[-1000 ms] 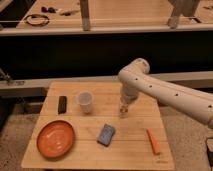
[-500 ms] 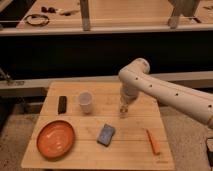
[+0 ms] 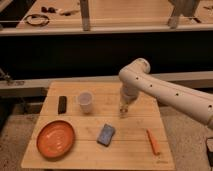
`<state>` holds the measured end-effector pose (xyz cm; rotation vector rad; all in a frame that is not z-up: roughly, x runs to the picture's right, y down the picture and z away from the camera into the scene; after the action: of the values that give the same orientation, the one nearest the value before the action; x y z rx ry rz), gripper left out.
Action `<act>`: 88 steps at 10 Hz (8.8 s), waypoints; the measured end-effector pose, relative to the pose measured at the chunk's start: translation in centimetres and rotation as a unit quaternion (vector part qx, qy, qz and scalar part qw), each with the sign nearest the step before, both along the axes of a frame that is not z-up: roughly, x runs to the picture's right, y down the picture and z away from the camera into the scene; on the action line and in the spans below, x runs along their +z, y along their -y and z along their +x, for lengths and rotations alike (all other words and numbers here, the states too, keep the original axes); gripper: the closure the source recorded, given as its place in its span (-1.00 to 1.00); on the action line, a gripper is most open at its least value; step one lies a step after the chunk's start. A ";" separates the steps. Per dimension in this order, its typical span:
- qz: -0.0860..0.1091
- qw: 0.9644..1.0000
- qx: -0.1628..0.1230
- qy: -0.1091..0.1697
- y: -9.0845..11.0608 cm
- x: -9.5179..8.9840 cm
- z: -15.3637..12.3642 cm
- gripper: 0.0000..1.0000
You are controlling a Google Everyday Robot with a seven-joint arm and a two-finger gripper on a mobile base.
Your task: Knock the bottle over
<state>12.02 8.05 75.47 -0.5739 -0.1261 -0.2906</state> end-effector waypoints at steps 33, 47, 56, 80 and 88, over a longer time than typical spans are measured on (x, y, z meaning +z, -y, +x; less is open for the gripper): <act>-0.022 0.999 0.031 0.022 -0.4 0.1 -1.5 0.89; -0.028 0.998 0.048 0.027 -0.4 0.0 -1.8 0.89; -0.029 0.997 0.059 0.029 -0.2 0.1 -1.9 0.89; -0.025 0.995 0.092 0.033 0.6 0.8 -1.8 0.89; -0.022 0.994 0.107 0.030 0.9 1.2 -1.6 0.89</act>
<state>10.41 7.18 76.64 -0.5898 -0.2516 -0.0969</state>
